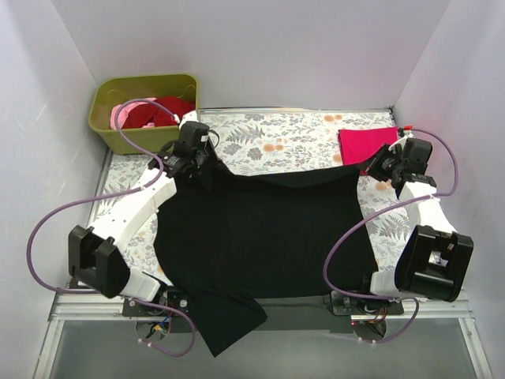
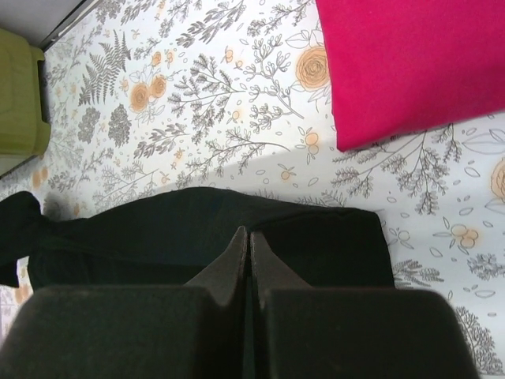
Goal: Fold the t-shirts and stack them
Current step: Fold the tshirt
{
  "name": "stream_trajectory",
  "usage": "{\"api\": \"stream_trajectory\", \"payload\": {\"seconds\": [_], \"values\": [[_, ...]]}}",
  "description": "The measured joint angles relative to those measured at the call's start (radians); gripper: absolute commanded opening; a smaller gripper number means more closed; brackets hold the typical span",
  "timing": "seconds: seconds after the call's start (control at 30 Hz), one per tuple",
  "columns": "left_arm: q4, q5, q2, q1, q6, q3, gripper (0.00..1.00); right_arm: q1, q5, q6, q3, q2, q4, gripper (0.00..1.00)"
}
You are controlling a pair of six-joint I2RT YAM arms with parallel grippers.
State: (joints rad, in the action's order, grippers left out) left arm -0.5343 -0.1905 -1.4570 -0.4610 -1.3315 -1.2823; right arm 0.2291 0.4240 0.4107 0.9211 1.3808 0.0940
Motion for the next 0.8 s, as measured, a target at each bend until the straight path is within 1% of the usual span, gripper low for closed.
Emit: {"api": "stream_trajectory", "payload": {"seconds": [0.1,0.23,0.33,0.53,0.57,0.6,0.63,0.67,0.73,0.77,0.8], "values": [[-0.047,-0.028,0.077,-0.032,-0.021,0.030,0.00,0.000,-0.011,-0.003,-0.032,-0.047,0.019,0.01],[-0.112,-0.056,0.175,-0.047,-0.058,0.082,0.00,0.000,-0.031,-0.003,-0.073,-0.087,0.042,0.01],[-0.149,-0.063,0.221,-0.058,-0.084,0.115,0.00,0.000,-0.048,-0.003,-0.100,-0.108,0.047,0.01],[-0.208,-0.052,0.310,-0.109,-0.149,0.235,0.00,0.000,-0.088,-0.003,-0.161,-0.166,0.069,0.01],[-0.212,-0.049,0.319,-0.113,-0.155,0.251,0.00,0.000,-0.093,-0.003,-0.172,-0.173,0.070,0.02],[-0.216,-0.042,0.332,-0.117,-0.169,0.278,0.01,0.000,-0.100,-0.003,-0.187,-0.182,0.070,0.05],[-0.219,-0.032,0.348,-0.119,-0.182,0.312,0.08,0.000,-0.111,-0.003,-0.208,-0.190,0.069,0.13],[-0.218,-0.023,0.361,-0.120,-0.195,0.344,0.14,0.000,-0.118,-0.002,-0.229,-0.194,0.073,0.16],[-0.206,0.003,0.391,-0.124,-0.217,0.425,0.37,0.000,-0.139,-0.003,-0.278,-0.196,0.074,0.38],[-0.202,0.022,0.406,-0.125,-0.235,0.480,0.43,0.000,-0.153,-0.003,-0.308,-0.196,0.080,0.39],[-0.199,0.038,0.412,-0.127,-0.247,0.517,0.58,0.000,-0.166,-0.003,-0.328,-0.197,0.087,0.44]]}}
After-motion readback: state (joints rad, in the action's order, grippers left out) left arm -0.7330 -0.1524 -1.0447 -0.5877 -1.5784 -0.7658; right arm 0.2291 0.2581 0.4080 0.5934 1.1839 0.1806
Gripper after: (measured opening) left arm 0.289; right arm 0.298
